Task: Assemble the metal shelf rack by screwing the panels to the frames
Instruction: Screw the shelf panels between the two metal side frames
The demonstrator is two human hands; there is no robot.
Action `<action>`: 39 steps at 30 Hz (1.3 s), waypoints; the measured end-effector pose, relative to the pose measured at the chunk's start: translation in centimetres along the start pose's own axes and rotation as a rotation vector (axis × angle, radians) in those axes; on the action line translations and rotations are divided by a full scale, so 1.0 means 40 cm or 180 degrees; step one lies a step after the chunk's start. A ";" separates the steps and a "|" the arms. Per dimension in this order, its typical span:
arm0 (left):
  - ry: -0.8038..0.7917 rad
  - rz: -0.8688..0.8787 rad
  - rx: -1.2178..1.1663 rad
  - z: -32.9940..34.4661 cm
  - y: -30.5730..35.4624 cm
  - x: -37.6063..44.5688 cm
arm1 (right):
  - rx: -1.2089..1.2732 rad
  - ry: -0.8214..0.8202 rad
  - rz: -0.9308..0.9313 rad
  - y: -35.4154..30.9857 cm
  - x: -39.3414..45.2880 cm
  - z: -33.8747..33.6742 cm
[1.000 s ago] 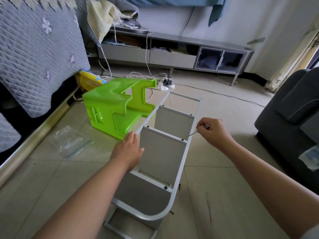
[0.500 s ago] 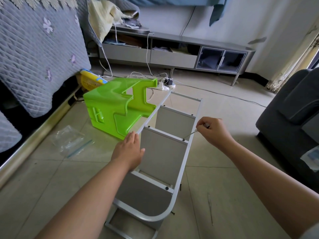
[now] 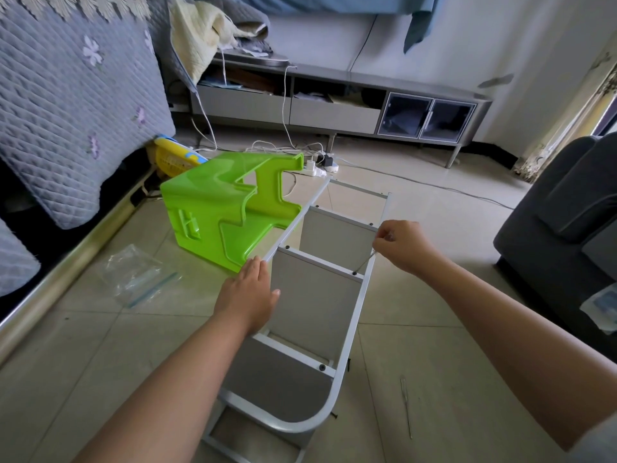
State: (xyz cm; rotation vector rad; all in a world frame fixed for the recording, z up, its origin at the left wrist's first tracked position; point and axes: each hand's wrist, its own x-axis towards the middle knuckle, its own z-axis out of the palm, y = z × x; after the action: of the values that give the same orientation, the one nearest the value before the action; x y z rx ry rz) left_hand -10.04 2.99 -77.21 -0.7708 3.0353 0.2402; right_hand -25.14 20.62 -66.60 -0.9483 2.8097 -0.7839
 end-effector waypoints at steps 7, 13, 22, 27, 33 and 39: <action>0.0079 0.0055 0.0038 0.003 -0.002 -0.001 | -0.1431 -0.0339 0.0262 -0.029 0.035 -0.014; 0.0140 0.0005 0.0010 0.005 0.000 -0.001 | -0.2071 -0.0894 -0.0453 -0.076 0.009 -0.047; 0.0112 0.0015 0.0044 0.005 0.002 -0.001 | -0.2813 -0.1058 -0.0650 -0.114 0.009 -0.027; 0.0045 0.0011 0.0059 0.003 0.000 0.001 | -0.2472 -0.1454 -0.0225 -0.138 0.026 -0.051; 0.0123 0.0013 0.0050 0.005 0.001 -0.001 | -0.2344 -0.1119 -0.0511 -0.134 0.007 -0.044; 0.0148 0.0029 0.0100 0.005 -0.001 -0.006 | -0.2119 -0.0914 0.0363 -0.130 0.051 -0.010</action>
State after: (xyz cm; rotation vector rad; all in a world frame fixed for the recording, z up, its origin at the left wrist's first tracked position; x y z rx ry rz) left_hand -9.83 3.11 -77.40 -0.7713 3.0786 0.1764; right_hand -24.06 16.09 -63.51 -0.8549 2.8456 0.3145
